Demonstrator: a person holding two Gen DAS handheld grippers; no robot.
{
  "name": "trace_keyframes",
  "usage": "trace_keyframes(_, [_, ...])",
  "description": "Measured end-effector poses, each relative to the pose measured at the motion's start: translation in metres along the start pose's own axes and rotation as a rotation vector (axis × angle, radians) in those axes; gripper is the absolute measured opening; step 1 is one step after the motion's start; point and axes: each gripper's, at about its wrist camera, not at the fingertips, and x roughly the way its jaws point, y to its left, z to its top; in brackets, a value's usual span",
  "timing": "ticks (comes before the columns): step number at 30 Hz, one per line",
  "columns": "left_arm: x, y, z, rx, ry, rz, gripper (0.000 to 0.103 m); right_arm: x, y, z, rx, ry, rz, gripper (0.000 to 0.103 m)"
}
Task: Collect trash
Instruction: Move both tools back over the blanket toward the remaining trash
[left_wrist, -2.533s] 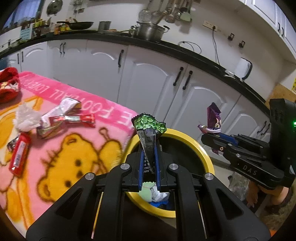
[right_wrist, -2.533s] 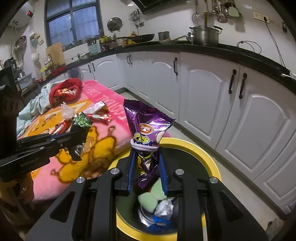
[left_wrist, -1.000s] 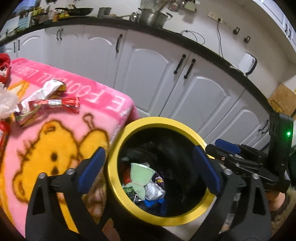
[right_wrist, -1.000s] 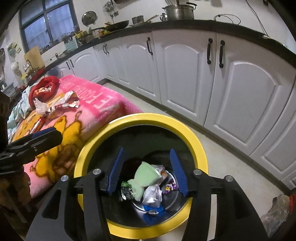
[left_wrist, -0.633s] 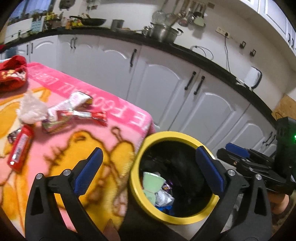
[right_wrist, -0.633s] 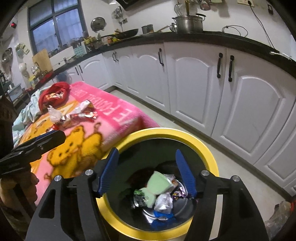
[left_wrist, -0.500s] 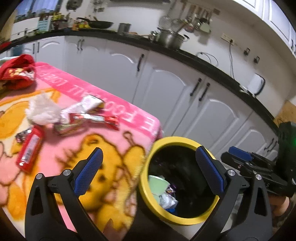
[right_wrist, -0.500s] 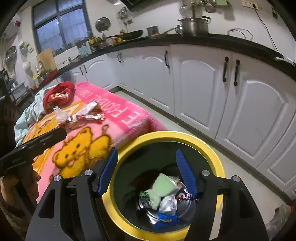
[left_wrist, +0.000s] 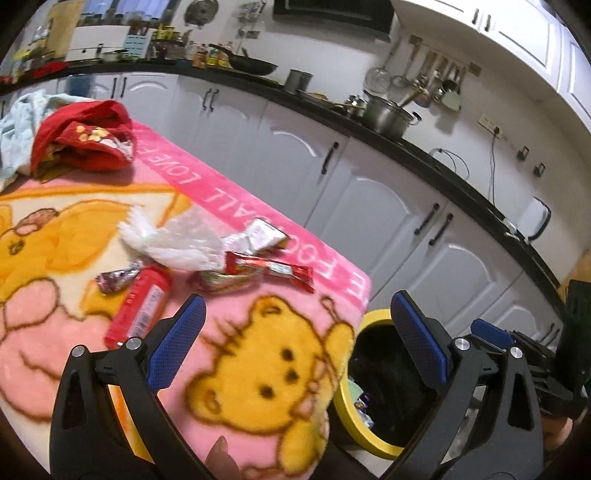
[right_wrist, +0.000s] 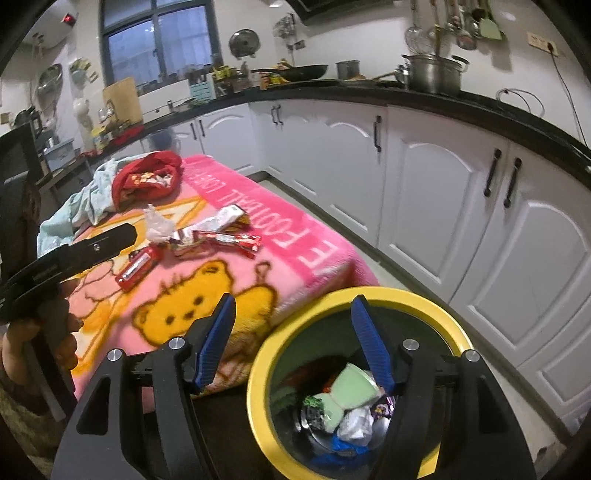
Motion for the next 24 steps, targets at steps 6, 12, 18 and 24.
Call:
trace_keyframes(6, [-0.007,0.021,0.007,-0.026,-0.021,0.023,0.092,0.012,0.025,0.010,-0.060,0.006,0.035,0.063])
trace_keyframes(12, [-0.013,0.044,0.021,-0.067,-0.043,0.045,0.092,0.027,0.050,0.019,-0.125,0.011,0.071,0.063])
trace_keyframes(18, [-0.014,0.068,0.034,-0.104,-0.057,0.067,0.092,0.048,0.074,0.029,-0.178,0.019,0.105,0.063])
trace_keyframes(24, [-0.008,0.090,0.046,-0.138,-0.050,0.092,0.092,0.077,0.098,0.037,-0.238,0.032,0.138,0.063])
